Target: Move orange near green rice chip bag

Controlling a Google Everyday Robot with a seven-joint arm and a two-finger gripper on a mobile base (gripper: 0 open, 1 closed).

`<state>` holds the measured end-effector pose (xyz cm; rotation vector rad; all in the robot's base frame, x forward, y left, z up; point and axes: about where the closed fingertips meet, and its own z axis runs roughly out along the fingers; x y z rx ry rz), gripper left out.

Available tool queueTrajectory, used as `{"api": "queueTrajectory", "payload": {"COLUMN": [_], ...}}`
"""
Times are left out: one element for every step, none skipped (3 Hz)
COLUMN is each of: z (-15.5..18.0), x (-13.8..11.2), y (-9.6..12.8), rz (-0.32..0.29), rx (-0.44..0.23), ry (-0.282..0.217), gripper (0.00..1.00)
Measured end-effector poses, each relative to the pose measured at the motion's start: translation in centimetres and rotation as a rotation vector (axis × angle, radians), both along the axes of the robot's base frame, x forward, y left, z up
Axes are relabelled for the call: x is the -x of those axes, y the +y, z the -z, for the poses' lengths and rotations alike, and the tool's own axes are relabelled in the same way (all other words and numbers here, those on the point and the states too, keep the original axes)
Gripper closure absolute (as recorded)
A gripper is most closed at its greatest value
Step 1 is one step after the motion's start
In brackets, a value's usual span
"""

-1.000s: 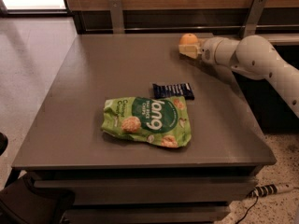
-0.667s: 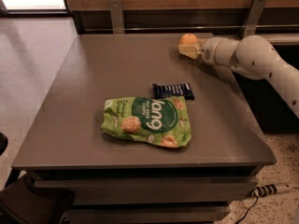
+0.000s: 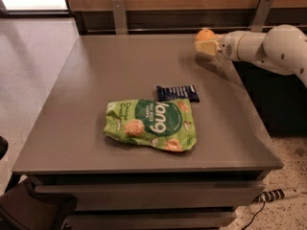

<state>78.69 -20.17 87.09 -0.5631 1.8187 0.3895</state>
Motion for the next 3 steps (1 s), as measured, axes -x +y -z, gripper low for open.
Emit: {"api": "queueTrajectory", "payload": {"z": [-1.3,-2.4,-2.0], "x": [3.6,7.5,12.4], "y": [-2.1,-3.6,-4.4], "rz": [-0.025,-0.043,-0.059], "rx": [0.023,0.033,0.023], "ry": [0.018,0.014,0.004], "gripper": [1.0,1.0,1.0]}}
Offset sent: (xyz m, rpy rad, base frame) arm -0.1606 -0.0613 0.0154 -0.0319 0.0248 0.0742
